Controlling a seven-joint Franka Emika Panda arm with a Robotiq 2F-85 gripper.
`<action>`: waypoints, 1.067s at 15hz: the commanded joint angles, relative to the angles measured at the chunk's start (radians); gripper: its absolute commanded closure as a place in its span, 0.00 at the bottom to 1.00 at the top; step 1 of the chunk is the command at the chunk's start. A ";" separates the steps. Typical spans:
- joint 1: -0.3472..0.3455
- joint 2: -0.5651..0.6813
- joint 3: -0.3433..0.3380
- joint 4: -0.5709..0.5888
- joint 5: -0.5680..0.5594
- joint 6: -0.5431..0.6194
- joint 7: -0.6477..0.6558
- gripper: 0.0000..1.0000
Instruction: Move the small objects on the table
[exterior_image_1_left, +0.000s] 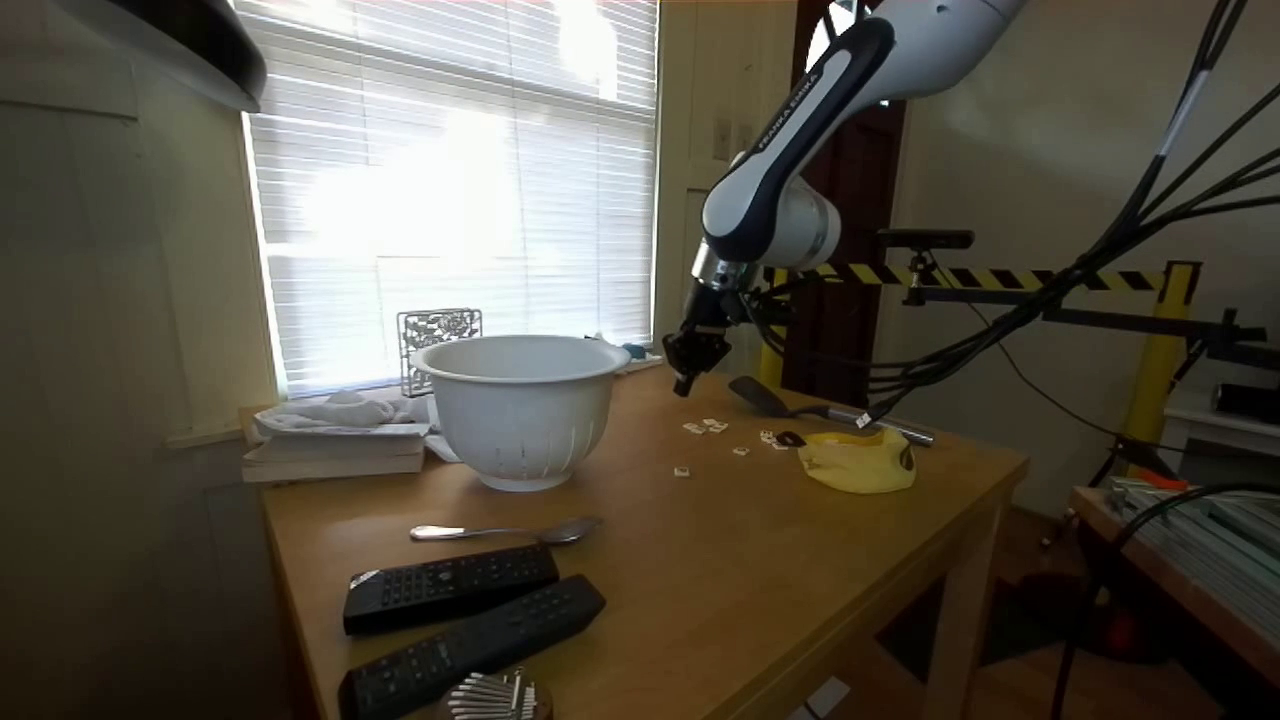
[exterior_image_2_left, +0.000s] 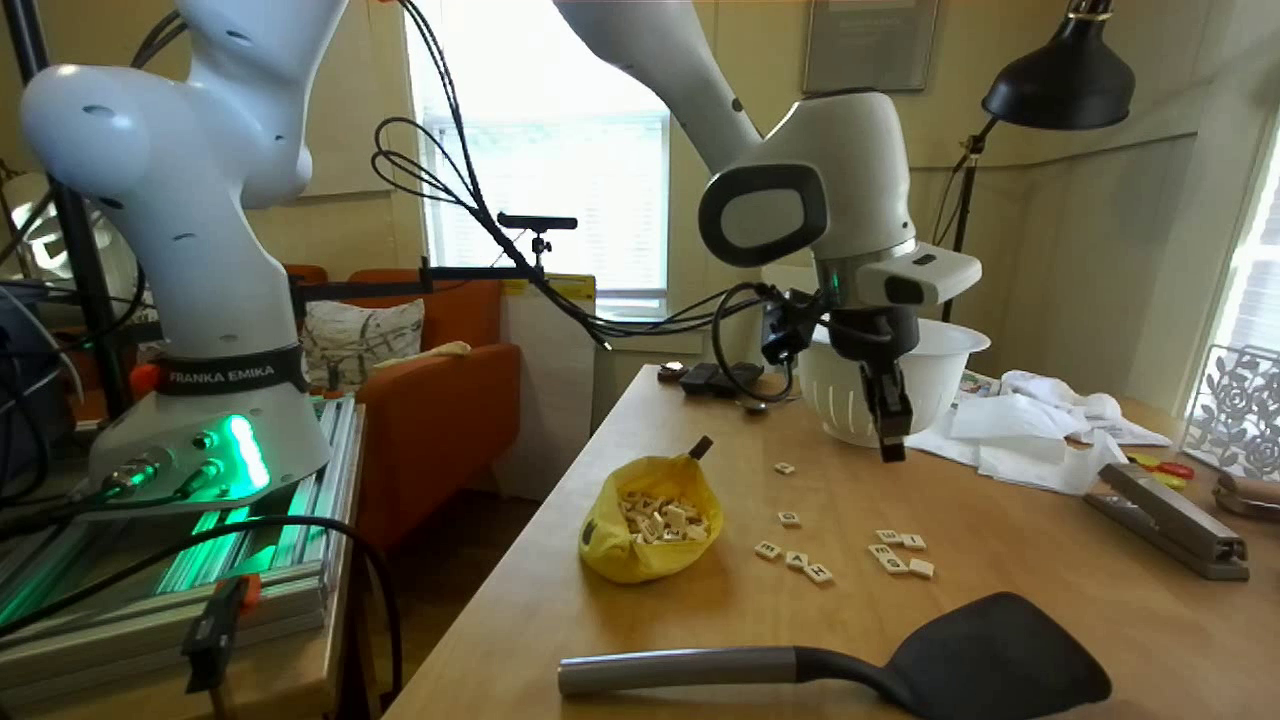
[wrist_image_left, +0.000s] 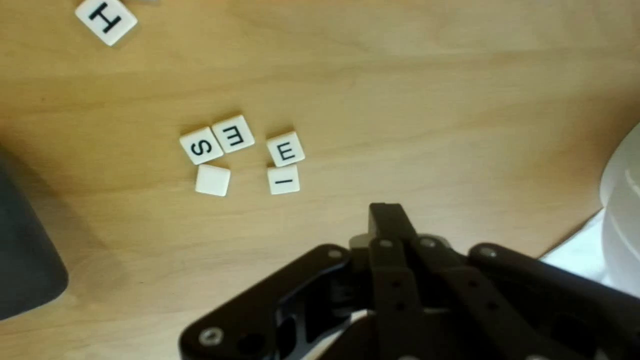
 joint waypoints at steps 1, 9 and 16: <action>0.002 0.016 -0.012 0.015 -0.005 0.000 0.025 0.99; 0.012 0.086 -0.039 0.084 -0.017 0.006 0.063 1.00; 0.069 0.132 -0.123 0.143 -0.078 -0.074 0.125 1.00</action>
